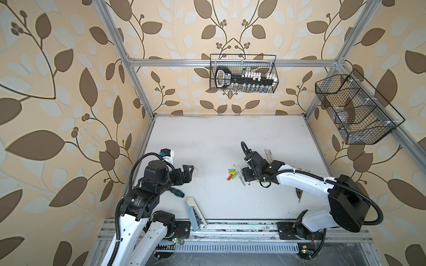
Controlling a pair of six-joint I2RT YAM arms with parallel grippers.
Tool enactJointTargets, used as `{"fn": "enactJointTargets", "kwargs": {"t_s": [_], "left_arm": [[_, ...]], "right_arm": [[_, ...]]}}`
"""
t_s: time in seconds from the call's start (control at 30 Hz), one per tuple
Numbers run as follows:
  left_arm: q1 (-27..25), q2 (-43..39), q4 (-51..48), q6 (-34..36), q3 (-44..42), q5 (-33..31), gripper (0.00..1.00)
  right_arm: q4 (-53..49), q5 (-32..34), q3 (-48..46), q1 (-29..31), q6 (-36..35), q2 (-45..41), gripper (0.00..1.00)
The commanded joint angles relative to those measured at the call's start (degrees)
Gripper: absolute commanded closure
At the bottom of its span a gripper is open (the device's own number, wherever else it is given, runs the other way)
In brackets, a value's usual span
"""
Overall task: Insert the pens into the pen caps
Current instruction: 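Move the right gripper along the pens toward the loose coloured caps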
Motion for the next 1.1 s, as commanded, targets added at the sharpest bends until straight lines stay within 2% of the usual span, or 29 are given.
{"fn": "enactJointTargets", "kwargs": {"t_s": [0.0,0.03,0.3,0.5,0.73,1.07], "left_arm": [[0.69,0.36,1.53,1.56,0.81,0.96,0.01],[0.69,0.86,1.38,1.55,0.96,0.82,0.01],[0.69,2.1,1.24,1.34,1.11,0.94,0.01],[0.69,1.73,2.35,1.18,0.76,2.64,0.01],[0.69,6.54,6.61,3.39,1.0,6.44,0.01],[0.69,10.34,7.05,3.98,1.14,9.27,0.01]], "right_arm": [[1.07,-2.64,-2.01,-2.31,-2.67,-2.07,0.4],[1.16,-3.46,-2.31,-3.37,-3.25,-2.23,0.46],[0.57,-6.44,-1.04,-7.16,-6.98,-0.53,0.6],[-0.94,-6.47,2.8,-1.29,-9.09,2.09,0.59],[-1.3,-5.43,4.88,4.64,-6.24,4.84,0.57],[-0.19,-5.2,9.57,6.29,-4.32,12.89,0.52]]}}
